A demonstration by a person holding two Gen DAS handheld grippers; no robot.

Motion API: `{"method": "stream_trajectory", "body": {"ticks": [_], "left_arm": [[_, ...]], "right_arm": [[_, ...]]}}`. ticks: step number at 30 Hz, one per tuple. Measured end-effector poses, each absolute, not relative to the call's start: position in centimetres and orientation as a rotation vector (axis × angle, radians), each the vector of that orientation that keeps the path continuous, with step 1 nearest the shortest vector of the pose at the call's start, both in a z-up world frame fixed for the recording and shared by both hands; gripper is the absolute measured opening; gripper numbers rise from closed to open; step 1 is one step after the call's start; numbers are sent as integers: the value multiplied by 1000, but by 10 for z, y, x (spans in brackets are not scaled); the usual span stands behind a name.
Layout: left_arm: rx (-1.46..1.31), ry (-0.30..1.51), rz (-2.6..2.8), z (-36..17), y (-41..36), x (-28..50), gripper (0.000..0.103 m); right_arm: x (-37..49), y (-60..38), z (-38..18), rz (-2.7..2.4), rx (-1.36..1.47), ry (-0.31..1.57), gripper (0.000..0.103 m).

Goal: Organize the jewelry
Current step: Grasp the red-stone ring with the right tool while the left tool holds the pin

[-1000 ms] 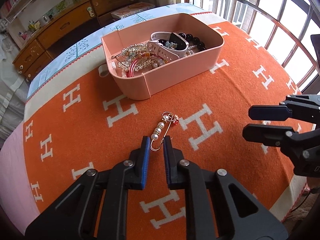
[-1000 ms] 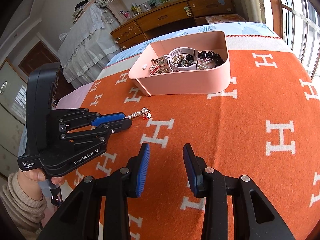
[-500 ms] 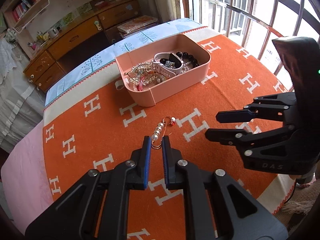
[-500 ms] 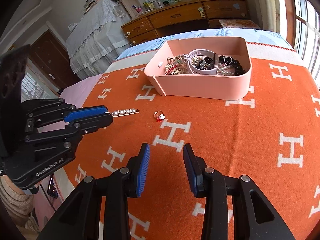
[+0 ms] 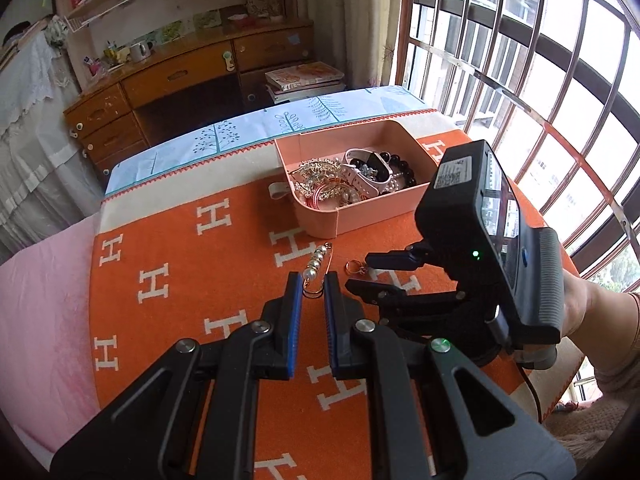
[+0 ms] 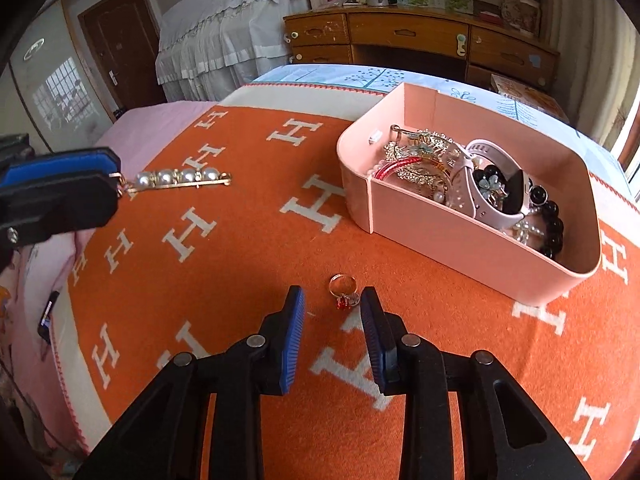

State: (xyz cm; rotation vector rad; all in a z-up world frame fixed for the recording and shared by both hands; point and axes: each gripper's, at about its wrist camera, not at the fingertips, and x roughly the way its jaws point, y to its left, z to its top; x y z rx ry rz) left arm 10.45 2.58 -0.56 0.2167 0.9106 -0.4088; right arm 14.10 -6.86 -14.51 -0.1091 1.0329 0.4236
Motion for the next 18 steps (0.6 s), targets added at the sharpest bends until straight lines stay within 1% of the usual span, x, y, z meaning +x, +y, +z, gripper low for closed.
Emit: {"method": "stream_trajectory", "body": {"ticks": [3,6,7,15,18], "left_arm": [[191,918,-402,-9,34,107,9],[163,922,-401,-11,41,110,9],[154,922,-401,-13,42,113,9],[123,910,-400,-12,48,114,9],[122,901,-400,-7,48,114,9]], "right_arm": [[141,-59,-149,418,-177,1020,27],[141,-56,-150,407,-213,1007,16],[140,-55,-151,403,-215,1006,11],[127,-63,-148,378,-217,995,11],[122,-76,-135,376,-172,987,11]]}}
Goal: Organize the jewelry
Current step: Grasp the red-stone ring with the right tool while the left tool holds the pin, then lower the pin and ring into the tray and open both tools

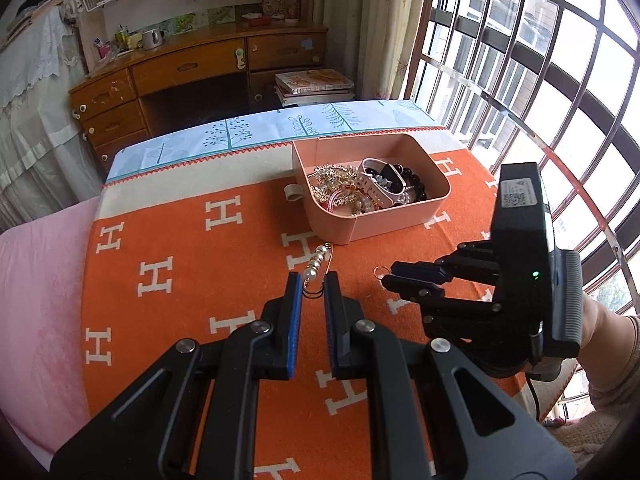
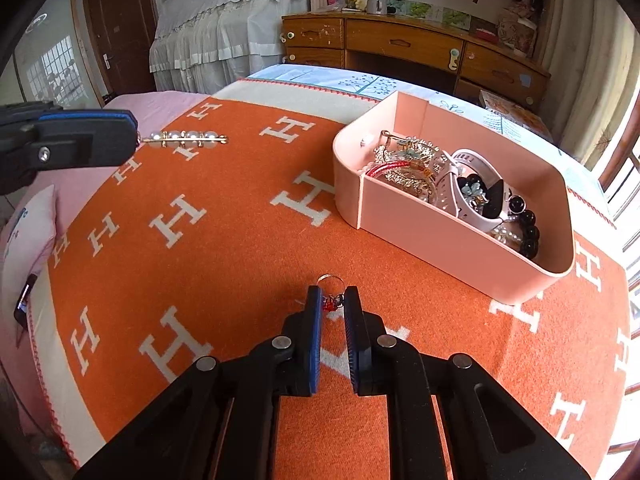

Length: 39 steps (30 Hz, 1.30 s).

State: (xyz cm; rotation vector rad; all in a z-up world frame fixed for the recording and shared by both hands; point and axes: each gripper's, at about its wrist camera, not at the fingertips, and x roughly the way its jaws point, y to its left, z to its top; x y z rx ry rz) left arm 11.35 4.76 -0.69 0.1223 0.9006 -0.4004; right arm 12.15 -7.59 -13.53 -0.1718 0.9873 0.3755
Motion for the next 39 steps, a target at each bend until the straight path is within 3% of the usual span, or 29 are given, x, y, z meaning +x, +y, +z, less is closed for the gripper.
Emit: {"method": "stream_trajectory", "body": {"ticks": [19,24,34,36,38,39], "left_arm": [[75,740,-417,77,-11,170,9],[53,800,-398,53,-32,207,9],[121,890,-346,-13,-57,253,10],[132,919,-336,-24,-57,258,22],[115,932,-337,-31,-55,261,72],[96,927,-338,-32,-51,261,78]], "right_arm": [[140,-176,53,211,129,748,11],[174,-193,38,157,199,798,11],[231,-212,-55,63,217,960,11],[236,-215,-68,56,222,988,12],[239,-217,-77,51,227,1001,13],[240,-218,-81,51,228,1002,13]]}}
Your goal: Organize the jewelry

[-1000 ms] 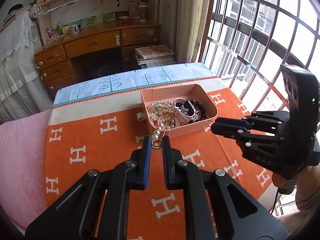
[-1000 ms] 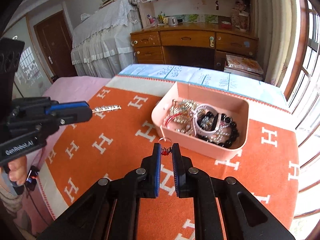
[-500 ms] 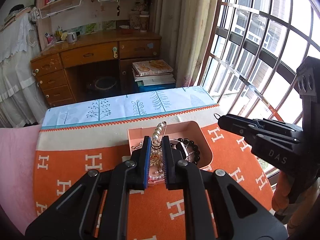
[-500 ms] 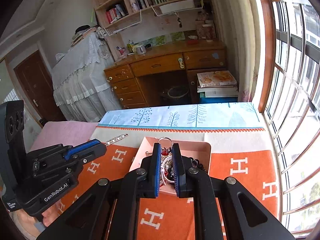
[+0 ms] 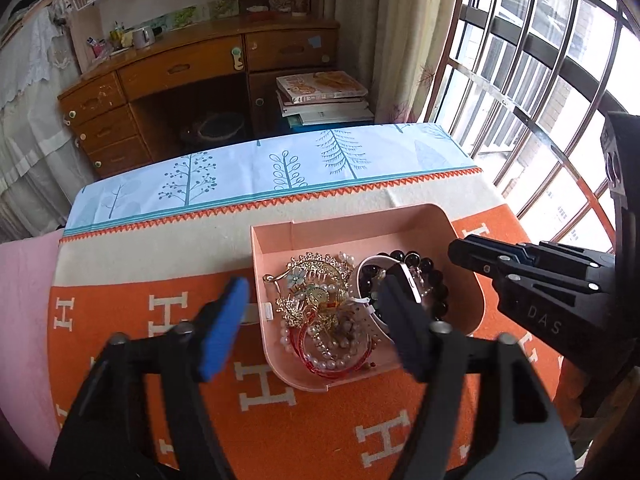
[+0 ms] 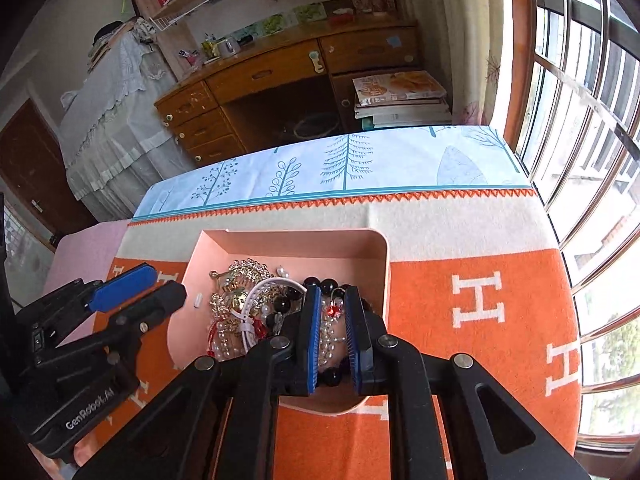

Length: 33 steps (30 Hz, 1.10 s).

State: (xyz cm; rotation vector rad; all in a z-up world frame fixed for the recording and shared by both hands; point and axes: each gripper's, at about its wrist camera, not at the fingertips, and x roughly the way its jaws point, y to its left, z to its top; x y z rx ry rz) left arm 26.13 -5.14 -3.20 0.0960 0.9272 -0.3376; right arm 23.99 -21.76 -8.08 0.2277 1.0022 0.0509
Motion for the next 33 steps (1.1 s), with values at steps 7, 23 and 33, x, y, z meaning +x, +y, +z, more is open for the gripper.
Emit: {"method": "stream_trajectory", "body": {"ticks": [7,23,33], "left_arm": [[52,931,-315,-26,-30,257,80],[43,830,-268,37,-7,174,80],[47,821,-208,34,10,86,80]], "right_arm": [[229,-219,-73,47,226,974,14],[148,-201,3,78,206,853,25],[52,-177,22,114,204,784,38]]}}
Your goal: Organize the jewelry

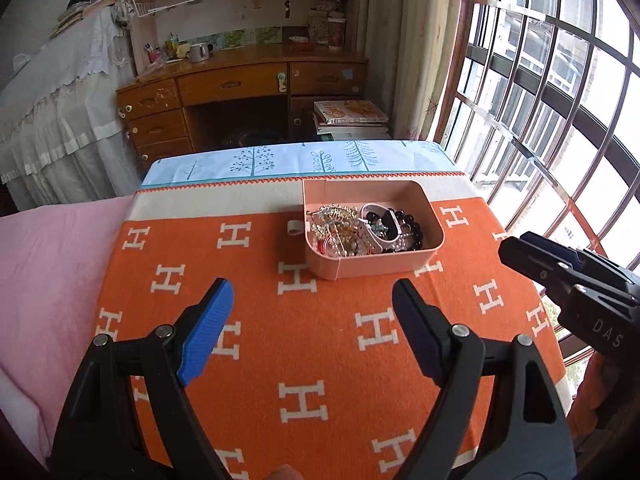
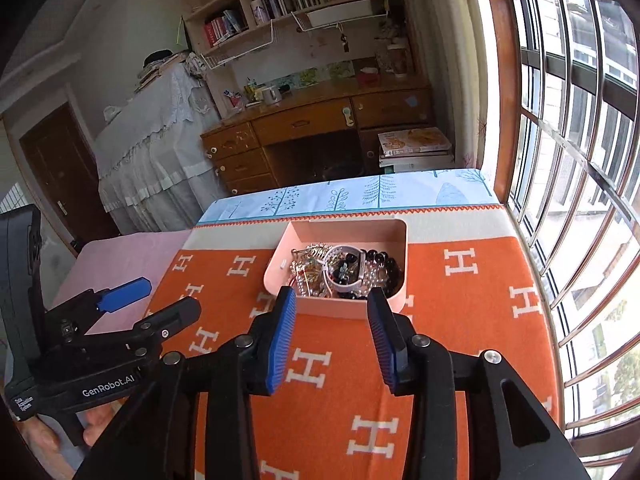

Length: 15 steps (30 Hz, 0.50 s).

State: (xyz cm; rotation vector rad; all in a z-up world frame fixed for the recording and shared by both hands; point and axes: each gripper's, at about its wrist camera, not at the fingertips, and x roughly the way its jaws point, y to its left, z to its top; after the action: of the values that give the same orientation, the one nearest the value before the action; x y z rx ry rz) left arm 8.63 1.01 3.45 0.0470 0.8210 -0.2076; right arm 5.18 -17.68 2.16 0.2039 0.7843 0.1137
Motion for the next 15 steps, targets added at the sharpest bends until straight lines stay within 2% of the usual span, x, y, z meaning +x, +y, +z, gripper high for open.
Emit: {"method": "stream_trajectory", "body": {"ticks": [7,15], "left_arm": [[45,841,-169,18,14,31,82],[57,783,-129,7,14,-25,82]], "right_arm": [[-12,-162,-8,129,213,815,54],[-65,-146,-36,138,205,867,62]]}}
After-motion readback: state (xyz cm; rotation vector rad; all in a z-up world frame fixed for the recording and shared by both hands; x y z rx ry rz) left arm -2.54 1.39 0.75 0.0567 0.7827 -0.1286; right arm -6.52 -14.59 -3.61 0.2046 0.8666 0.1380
